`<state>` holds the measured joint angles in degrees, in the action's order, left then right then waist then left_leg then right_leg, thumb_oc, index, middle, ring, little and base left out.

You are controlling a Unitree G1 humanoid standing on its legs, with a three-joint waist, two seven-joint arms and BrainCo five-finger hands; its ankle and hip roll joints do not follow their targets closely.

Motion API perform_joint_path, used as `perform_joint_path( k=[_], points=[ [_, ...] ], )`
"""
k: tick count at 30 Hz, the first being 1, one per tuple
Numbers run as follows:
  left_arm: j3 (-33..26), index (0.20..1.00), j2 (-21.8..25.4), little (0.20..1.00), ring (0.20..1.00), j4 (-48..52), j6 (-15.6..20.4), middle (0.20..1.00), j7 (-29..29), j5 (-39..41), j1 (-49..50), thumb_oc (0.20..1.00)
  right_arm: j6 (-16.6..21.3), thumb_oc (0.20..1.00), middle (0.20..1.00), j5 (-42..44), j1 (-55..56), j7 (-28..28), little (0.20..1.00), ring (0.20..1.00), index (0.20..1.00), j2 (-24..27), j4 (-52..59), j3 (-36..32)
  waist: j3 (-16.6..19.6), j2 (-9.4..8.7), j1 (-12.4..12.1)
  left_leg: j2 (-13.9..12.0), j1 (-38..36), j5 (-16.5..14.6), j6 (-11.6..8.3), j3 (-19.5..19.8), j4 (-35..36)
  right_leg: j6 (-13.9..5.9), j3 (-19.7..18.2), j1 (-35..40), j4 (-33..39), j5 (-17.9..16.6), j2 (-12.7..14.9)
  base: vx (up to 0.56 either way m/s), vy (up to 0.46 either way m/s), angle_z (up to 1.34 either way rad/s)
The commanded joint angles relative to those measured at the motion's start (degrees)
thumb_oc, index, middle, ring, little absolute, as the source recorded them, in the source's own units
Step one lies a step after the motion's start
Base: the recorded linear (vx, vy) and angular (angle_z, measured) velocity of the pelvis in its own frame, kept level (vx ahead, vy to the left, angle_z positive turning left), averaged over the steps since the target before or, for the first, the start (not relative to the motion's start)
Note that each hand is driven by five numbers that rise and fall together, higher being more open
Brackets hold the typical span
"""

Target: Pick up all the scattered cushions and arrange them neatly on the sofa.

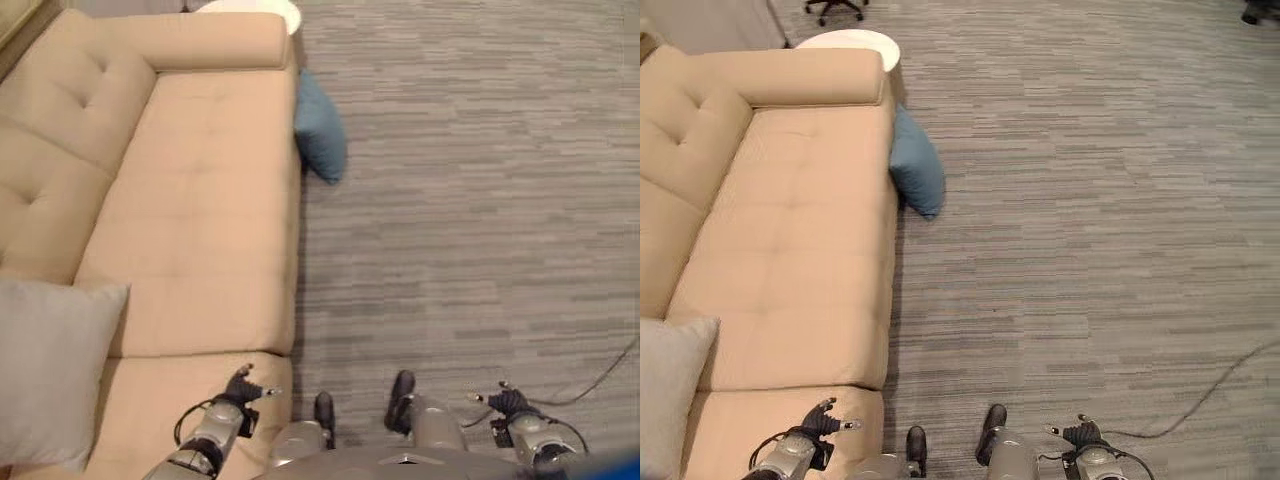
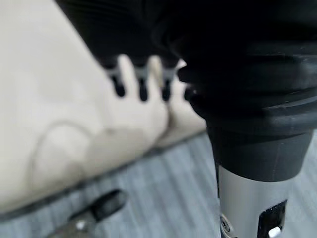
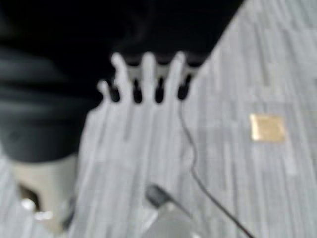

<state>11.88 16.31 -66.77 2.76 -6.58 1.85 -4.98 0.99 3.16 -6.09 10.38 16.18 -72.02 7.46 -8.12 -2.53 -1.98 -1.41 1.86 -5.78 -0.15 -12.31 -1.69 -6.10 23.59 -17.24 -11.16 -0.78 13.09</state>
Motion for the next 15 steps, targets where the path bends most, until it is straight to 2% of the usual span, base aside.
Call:
perform_joint_path(
  k=[1, 4, 5, 6, 7, 9, 10, 12, 13, 14, 15],
  points=[
    [-0.40, 1.000, -0.74, 1.000, 1.000, -1.89, 0.54, 1.000, -0.78, 0.34, -0.41, 1.000, -0.12, 1.000, 1.000, -0.02, -0.30, 0.92, 1.000, 1.000, 1.000, 2.44, -0.87, 1.34, 1.62, 0.73, -1.17, 0.35, 0.53, -5.10, -0.59, 8.24, -6.11, -2.64, 0.84, 3.72, 4.38, -1.14, -2.61, 0.23, -0.195, -0.47],
    [-0.77, 1.000, -1.11, 1.000, 1.000, -2.61, 0.50, 1.000, -0.64, 0.52, -0.16, 1.000, -0.05, 1.000, 1.000, 0.40, 0.08, 0.95, 1.000, 1.000, 1.000, 2.03, -1.09, 1.20, 2.42, 0.74, -0.91, -1.20, -0.71, -4.89, -1.73, 8.13, -7.14, -1.92, 0.75, 4.52, 4.06, -0.29, -3.74, 0.22, -0.208, -0.27],
    [-0.91, 1.000, -1.25, 1.000, 1.000, -2.51, 0.41, 1.000, -0.57, 0.72, -0.19, 1.000, -0.04, 1.000, 1.000, 0.75, 0.14, 1.03, 1.000, 1.000, 1.000, 1.96, -1.11, 1.11, 2.34, 0.69, -0.98, -2.03, 0.36, -4.03, -2.24, 8.26, -10.47, -1.48, 0.44, 5.61, 4.76, 0.14, -4.24, 0.17, -0.313, -0.28],
    [-0.74, 1.000, -1.44, 1.000, 1.000, -1.99, 0.71, 1.000, -0.24, 1.15, -0.69, 1.000, 0.42, 1.000, 1.000, 1.73, -0.11, 1.32, 1.000, 1.000, 1.000, 2.35, -0.76, 0.70, 1.05, 0.21, -1.58, -3.34, 5.85, 0.06, -3.21, 8.95, -23.05, -0.23, 0.14, 8.38, 6.19, 0.74, -5.06, 0.17, -0.312, -0.16],
    [-0.74, 1.000, -1.45, 1.000, 1.000, -1.99, 0.71, 1.000, -0.24, 1.16, -0.71, 1.000, 0.42, 1.000, 1.000, 1.73, -0.12, 1.32, 1.000, 1.000, 1.000, 2.36, -0.77, 0.69, 1.10, 0.31, -1.52, -3.45, 6.11, -0.09, -3.25, 9.07, -23.39, -0.20, 0.23, 8.33, 6.21, 0.73, -5.16, 0.15, -0.330, 0.01],
    [-0.15, 1.000, -1.67, 1.000, 1.000, -1.54, 0.89, 1.000, -0.06, 1.58, -1.38, 1.000, 0.53, 1.000, 1.000, 2.10, -0.35, 1.83, 1.000, 1.000, 1.000, 2.83, -0.54, 0.61, -0.18, -0.17, -2.65, -3.83, 10.62, 2.92, -3.15, 9.87, -31.88, 1.53, 0.08, 10.76, 7.56, 1.36, -6.26, 0.16, -0.228, -0.08],
    [0.19, 1.000, -1.67, 1.000, 1.000, -1.20, 0.91, 1.000, -0.08, 1.89, -1.58, 1.000, 0.26, 1.000, 1.000, 2.21, -0.47, 1.91, 1.000, 1.000, 1.000, 2.88, -0.56, 0.60, -0.65, -0.28, -3.06, -3.13, 12.71, 2.31, -2.73, 10.23, -34.05, 1.86, -0.49, 11.45, 8.12, 1.56, -6.60, 0.22, -0.184, -0.22],
    [0.99, 1.000, -2.04, 1.000, 1.000, -0.61, 0.93, 1.000, -0.18, 1.80, -1.60, 1.000, 0.17, 1.000, 1.000, 2.05, -0.39, 2.01, 1.000, 1.000, 1.000, 2.92, -0.56, 1.22, -0.71, -0.47, -3.82, -0.25, 15.41, 0.33, -2.28, 10.94, -32.63, 1.70, -1.73, 13.37, 9.55, 2.11, -7.24, 0.33, -0.115, -0.13],
    [1.78, 1.000, -2.44, 1.000, 1.000, -0.36, 0.70, 1.000, -0.29, 1.18, -1.69, 1.000, 0.32, 1.000, 1.000, 1.67, -0.55, 2.27, 1.000, 1.000, 1.000, 2.94, -0.30, 1.96, -0.19, -0.56, -4.37, 2.03, 17.10, -1.02, -1.70, 10.37, -26.29, 0.84, -2.64, 15.07, 11.36, 2.94, -8.20, 0.54, -0.093, -0.28],
    [1.87, 1.000, -2.42, 1.000, 1.000, -0.28, 0.67, 1.000, -0.35, 0.77, -1.69, 1.000, 0.52, 1.000, 1.000, 1.46, -0.60, 2.49, 1.000, 1.000, 1.000, 2.97, -0.11, 2.35, 0.50, 0.14, -5.25, 3.82, 18.58, 2.92, -1.63, 9.36, -16.23, 0.40, -3.37, 17.08, 12.89, 3.72, -10.17, 0.57, -0.071, -0.37],
    [2.02, 1.000, -2.35, 1.000, 1.000, -0.27, 0.88, 1.000, -0.34, 0.60, -1.78, 1.000, 0.61, 1.000, 1.000, 1.29, -0.53, 2.61, 1.000, 1.000, 1.000, 3.01, -0.07, 2.54, 0.77, 0.73, -5.74, 4.45, 19.05, 6.80, -2.01, 9.07, -10.59, 0.21, -3.73, 18.08, 13.55, 4.10, -11.56, 0.34, -0.019, -0.32]
  ],
)
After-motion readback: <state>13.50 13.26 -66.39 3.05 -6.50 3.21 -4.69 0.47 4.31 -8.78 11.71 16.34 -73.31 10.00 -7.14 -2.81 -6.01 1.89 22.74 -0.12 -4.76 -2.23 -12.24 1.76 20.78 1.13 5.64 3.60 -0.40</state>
